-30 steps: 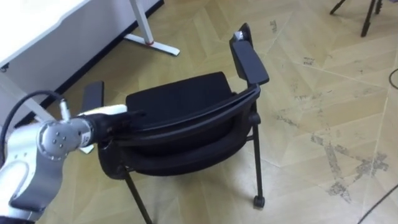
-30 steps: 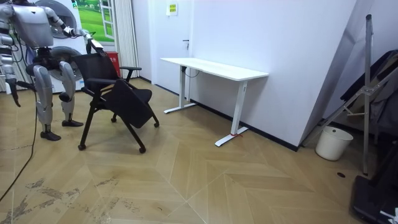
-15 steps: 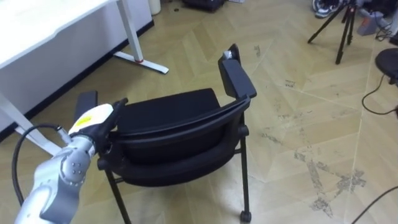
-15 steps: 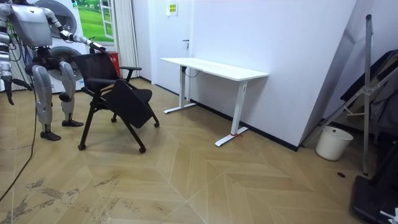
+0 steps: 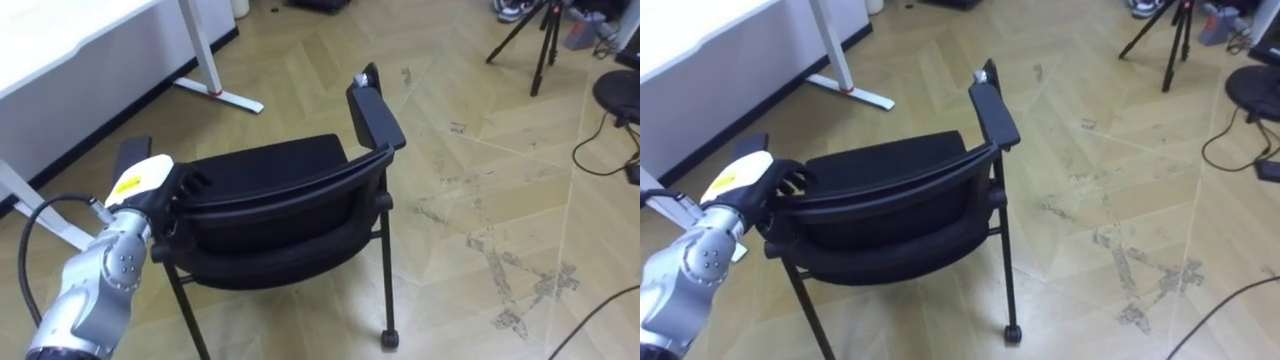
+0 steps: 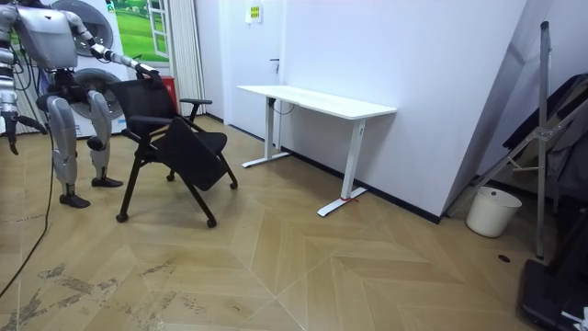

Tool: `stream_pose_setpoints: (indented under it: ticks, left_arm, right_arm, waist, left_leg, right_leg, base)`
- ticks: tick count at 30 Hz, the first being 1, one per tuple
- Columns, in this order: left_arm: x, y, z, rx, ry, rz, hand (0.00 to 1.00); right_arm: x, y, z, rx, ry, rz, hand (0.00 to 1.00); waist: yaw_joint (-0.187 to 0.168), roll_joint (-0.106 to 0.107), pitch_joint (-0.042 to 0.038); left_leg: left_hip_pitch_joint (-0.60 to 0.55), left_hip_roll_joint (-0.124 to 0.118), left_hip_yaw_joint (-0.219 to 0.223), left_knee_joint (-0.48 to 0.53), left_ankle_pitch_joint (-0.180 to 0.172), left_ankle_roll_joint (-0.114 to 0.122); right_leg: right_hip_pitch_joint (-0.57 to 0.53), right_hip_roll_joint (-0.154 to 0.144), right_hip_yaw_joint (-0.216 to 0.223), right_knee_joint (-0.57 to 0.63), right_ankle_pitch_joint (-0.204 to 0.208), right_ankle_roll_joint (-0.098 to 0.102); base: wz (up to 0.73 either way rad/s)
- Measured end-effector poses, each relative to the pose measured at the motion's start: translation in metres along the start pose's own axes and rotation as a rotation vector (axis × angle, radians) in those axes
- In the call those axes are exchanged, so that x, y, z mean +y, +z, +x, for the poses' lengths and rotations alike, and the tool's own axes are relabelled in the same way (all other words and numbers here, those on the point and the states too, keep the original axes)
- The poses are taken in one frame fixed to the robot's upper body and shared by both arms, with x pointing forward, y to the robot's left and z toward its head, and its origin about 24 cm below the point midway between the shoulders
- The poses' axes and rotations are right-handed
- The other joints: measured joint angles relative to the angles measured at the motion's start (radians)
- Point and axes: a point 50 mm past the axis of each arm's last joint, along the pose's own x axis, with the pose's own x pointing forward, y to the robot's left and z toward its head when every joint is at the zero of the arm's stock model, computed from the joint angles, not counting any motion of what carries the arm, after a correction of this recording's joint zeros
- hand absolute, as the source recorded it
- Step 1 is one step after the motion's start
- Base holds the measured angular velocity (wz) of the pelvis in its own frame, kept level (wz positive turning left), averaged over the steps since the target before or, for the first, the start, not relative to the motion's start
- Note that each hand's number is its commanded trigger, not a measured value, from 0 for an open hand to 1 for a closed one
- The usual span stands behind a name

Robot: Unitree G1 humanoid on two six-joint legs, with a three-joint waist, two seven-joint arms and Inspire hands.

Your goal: Push chair

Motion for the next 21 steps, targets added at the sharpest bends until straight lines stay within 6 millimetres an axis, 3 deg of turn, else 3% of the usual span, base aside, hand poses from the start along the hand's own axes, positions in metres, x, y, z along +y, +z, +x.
stream_pose_setpoints:
  ticks: [5,18,21]
  left_arm:
    - [0.0002,0.001,-0.0007,-0.041,-0.018,0.038,1.0]
    - [0.0021,0.0014,-0.0009,-0.043,-0.012,0.04,1.0]
    - [0.0035,0.0008,-0.0011,-0.039,-0.008,0.043,1.0]
  right_arm:
    - [0.0019,0.004,0.0003,-0.026,0.02,-0.024,0.0]
    - [0.0021,0.0039,0.0003,-0.037,0.037,-0.032,0.0]
    - [-0.0009,0.0022,0.0003,-0.031,0.004,-0.043,0.0]
  waist:
    - [-0.001,0.007,0.0013]
    - [-0.001,0.017,-0.0051]
    - [-0.005,0.013,-0.0013]
  left_leg:
    - [-0.002,-0.003,-0.003,-0.001,0.0,0.0]
    - [0.0,-0.004,-0.002,-0.001,0.0,0.0]
    - [-0.003,-0.005,-0.003,-0.001,0.0,0.0]
  right_leg:
    - [0.005,-0.001,0.004,-0.014,0.0,0.001]
    - [0.008,-0.001,0.017,-0.022,0.0,0.001]
    - [0.006,-0.001,0.018,-0.021,0.0,0.001]
  base:
    - [0.01]
    - [-0.01]
    - [0.0]
